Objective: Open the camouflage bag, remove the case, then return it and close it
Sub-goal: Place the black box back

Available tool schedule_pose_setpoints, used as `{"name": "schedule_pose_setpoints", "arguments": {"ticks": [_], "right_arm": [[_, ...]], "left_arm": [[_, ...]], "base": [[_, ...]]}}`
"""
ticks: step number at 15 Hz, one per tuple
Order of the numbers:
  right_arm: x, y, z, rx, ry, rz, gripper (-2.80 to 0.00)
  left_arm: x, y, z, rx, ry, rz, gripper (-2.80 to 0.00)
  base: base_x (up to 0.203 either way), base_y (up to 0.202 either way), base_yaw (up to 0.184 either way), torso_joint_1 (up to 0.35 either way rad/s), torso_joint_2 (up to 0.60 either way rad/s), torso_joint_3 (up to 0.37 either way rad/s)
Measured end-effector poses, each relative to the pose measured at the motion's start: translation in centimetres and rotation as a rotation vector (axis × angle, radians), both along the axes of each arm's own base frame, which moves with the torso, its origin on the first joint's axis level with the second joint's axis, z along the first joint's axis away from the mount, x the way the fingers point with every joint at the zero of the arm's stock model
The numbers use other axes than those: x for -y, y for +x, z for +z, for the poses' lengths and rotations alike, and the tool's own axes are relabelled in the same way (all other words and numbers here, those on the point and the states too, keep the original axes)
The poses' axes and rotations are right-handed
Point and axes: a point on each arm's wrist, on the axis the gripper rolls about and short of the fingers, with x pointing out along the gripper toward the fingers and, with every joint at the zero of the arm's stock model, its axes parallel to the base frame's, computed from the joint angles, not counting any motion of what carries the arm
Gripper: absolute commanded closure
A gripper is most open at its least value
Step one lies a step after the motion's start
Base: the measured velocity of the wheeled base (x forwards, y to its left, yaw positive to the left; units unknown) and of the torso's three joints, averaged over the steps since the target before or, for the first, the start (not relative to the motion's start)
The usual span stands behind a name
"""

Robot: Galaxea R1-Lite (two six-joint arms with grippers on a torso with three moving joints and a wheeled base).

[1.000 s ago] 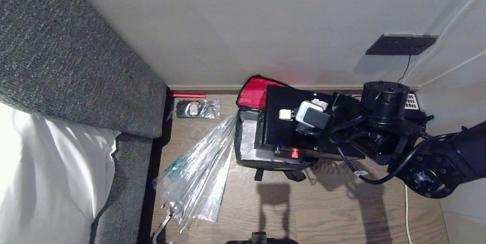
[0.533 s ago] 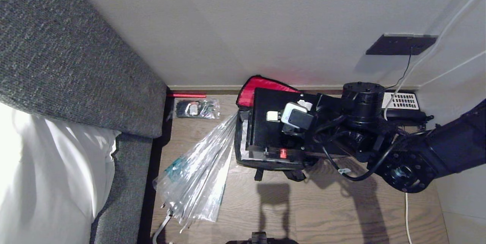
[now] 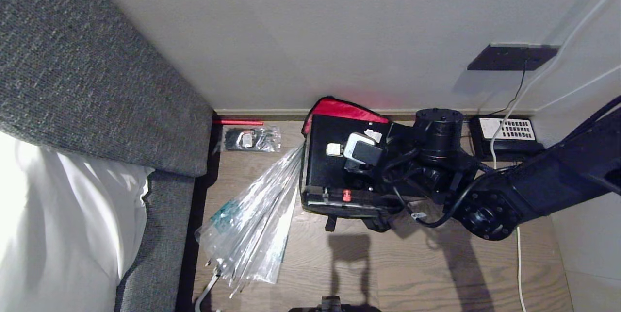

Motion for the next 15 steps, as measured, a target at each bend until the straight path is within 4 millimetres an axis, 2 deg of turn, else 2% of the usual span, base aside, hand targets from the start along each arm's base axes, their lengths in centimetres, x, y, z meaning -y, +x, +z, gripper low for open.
{"name": "schedule_pose_setpoints", "arguments": {"ticks": [6,15], "right_arm": [[-0.6,0.9,-1.9,-0.045,-0.021,0.013,0.0],[-0.8,1.7,-2.8,-0.062,0.017,0.002,0.0]], "left_arm": [[0.0,0.0,0.0,0.0,0.0,0.0,0.0],[0.0,0.0,0.0,0.0,0.0,0.0,0.0]], "base": [[0.0,0.0,0.0,0.0,0.0,0.0],[0.0,0.0,0.0,0.0,0.0,0.0]]}}
